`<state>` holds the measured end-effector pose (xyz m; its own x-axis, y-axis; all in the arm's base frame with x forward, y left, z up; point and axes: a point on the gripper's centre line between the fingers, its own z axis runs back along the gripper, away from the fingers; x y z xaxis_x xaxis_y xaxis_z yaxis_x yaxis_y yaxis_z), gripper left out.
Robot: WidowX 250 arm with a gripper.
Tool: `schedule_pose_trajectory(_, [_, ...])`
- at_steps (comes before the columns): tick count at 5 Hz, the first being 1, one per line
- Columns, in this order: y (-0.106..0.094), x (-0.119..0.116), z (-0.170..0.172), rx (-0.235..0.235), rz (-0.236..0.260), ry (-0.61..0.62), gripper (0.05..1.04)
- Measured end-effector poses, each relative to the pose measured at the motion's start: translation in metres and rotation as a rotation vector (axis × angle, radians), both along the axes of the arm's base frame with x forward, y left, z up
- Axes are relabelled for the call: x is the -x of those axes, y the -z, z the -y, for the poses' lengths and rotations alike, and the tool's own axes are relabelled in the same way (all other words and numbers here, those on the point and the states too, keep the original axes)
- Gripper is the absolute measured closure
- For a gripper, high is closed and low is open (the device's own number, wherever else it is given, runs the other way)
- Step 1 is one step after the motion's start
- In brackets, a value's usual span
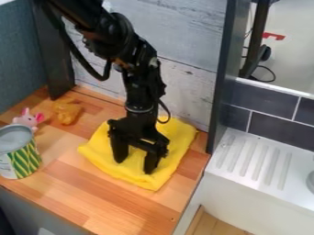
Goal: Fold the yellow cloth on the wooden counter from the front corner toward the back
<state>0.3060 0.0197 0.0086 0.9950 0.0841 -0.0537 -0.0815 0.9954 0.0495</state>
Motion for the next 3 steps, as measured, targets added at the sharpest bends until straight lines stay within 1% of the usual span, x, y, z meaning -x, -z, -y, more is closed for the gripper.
schedule_pose_trajectory(1, [-0.002, 0.0, 0.0, 0.008, -0.01, 0.061, 0.083])
schedule_pose_trajectory(2, [-0.034, -0.006, -0.003, -0.014, 0.084, 0.127, 0.083])
schedule_pose_trajectory(3, [-0.058, 0.003, -0.003, -0.025, 0.134, 0.189, 0.083])
